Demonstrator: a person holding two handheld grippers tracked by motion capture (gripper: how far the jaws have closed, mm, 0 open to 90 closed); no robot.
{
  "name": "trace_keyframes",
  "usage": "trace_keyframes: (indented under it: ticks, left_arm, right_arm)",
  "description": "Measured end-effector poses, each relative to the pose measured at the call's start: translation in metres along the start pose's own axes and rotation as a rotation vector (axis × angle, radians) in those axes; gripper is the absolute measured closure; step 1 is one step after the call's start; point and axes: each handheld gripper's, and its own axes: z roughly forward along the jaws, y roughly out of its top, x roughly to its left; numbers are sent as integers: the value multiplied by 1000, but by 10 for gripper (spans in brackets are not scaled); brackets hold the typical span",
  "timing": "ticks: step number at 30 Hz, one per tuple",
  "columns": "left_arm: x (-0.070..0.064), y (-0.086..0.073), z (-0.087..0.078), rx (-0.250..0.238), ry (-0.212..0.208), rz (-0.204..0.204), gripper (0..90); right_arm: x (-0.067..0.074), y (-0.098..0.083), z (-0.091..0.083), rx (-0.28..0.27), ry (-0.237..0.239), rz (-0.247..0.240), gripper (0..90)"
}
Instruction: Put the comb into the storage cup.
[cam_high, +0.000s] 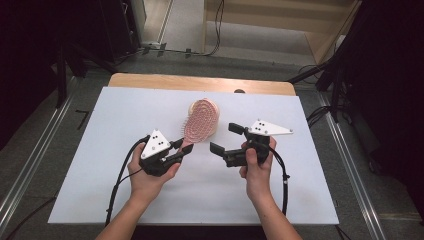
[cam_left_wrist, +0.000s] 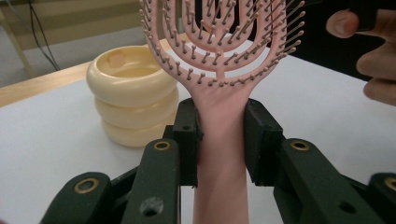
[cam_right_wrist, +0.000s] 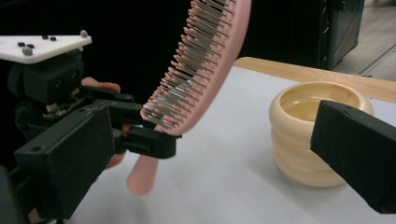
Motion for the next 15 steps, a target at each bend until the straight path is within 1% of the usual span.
trace_keyframes:
  ticks: [5, 8, 11, 13, 14, 15]
  left_arm:
    - [-7, 0, 3, -27, 4, 19, 703]
    - [-11, 1, 4, -46, 3, 29, 703]
    - [-13, 1, 6, -51, -3, 30, 703]
    - [-15, 0, 7, -45, -3, 33, 703]
    - [-16, 0, 8, -47, -6, 31, 703]
    - [-16, 0, 8, -43, -4, 37, 703]
  right_arm:
    - [3, 1, 9, -8, 28, 25, 0]
    - [4, 1, 11, -10, 35, 30, 0]
    - [6, 2, 16, -10, 44, 40, 0]
    - [7, 3, 18, -10, 52, 50, 0]
    - [7, 3, 19, -11, 47, 56, 45]
    - [7, 3, 19, -11, 47, 56, 45]
